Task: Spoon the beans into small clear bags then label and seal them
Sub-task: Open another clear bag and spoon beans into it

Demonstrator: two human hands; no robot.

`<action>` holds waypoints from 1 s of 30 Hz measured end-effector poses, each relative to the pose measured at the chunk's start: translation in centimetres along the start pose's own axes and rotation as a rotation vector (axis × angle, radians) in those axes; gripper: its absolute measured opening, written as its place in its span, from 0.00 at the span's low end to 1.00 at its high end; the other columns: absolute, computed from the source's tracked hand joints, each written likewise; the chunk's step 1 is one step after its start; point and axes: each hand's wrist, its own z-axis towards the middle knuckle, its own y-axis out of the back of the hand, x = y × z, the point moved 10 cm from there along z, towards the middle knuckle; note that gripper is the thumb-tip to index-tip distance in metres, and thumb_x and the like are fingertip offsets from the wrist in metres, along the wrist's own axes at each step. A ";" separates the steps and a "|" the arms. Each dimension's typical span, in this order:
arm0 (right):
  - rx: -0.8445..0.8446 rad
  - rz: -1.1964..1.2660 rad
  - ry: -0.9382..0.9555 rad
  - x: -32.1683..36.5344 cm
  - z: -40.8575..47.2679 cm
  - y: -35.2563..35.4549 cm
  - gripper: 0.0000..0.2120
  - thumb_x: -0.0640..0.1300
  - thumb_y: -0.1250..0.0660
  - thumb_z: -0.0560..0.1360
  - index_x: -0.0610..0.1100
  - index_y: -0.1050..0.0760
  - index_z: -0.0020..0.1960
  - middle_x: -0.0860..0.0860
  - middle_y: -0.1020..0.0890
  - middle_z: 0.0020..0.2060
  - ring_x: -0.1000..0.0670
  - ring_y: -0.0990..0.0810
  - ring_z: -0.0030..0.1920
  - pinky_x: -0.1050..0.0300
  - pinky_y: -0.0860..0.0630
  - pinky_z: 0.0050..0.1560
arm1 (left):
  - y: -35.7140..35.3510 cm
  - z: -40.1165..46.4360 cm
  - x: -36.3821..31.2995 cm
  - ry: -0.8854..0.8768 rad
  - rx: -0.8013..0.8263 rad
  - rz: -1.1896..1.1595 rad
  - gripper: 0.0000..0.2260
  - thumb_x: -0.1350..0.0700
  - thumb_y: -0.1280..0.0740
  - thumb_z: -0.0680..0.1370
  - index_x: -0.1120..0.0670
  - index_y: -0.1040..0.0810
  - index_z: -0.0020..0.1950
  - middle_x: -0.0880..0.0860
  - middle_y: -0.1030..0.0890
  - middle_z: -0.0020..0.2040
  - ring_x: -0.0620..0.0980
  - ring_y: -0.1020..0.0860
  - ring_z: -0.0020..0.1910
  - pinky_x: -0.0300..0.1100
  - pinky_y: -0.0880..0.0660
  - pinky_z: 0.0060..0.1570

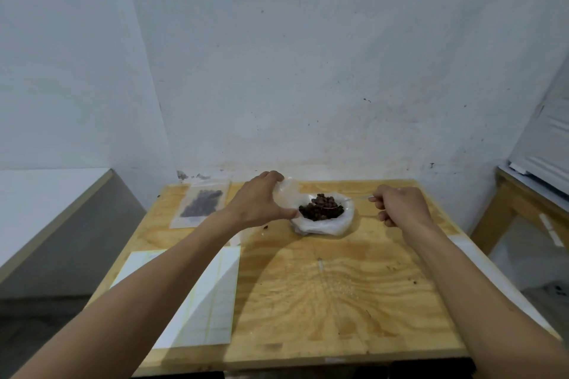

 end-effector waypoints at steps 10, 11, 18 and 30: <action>0.097 -0.058 0.226 7.5 -1.5 -2.0 0.11 0.43 0.33 0.75 0.38 0.16 0.41 0.49 0.18 0.31 0.50 0.24 0.26 0.54 0.28 0.31 | 0.7 0.3 -0.3 0.027 0.024 -0.108 0.38 0.42 0.21 0.69 0.55 0.30 0.74 0.49 0.24 0.66 0.49 0.26 0.63 0.43 0.27 0.59; 0.111 -0.094 0.279 8.3 -1.9 -2.6 0.11 0.44 0.33 0.76 0.39 0.16 0.40 0.49 0.18 0.31 0.51 0.23 0.26 0.54 0.28 0.32 | 0.7 0.2 -0.4 0.027 0.028 -0.105 0.37 0.42 0.21 0.70 0.54 0.30 0.73 0.48 0.24 0.65 0.49 0.25 0.63 0.43 0.26 0.59; 0.011 -0.306 0.497 11.4 -2.9 -2.0 0.15 0.45 0.35 0.77 0.36 0.18 0.40 0.38 0.16 0.35 0.43 0.18 0.31 0.49 0.22 0.36 | 0.5 0.1 0.1 0.041 0.046 -0.060 0.33 0.42 0.21 0.69 0.54 0.26 0.68 0.50 0.21 0.59 0.49 0.23 0.55 0.47 0.23 0.54; 0.043 -0.340 0.242 1.7 -0.4 -2.0 0.17 0.45 0.36 0.78 0.36 0.17 0.38 0.39 0.17 0.29 0.44 0.22 0.29 0.53 0.27 0.33 | -1.4 0.5 -0.6 0.002 0.047 0.086 0.39 0.42 0.22 0.69 0.56 0.31 0.74 0.52 0.24 0.67 0.53 0.24 0.61 0.47 0.27 0.61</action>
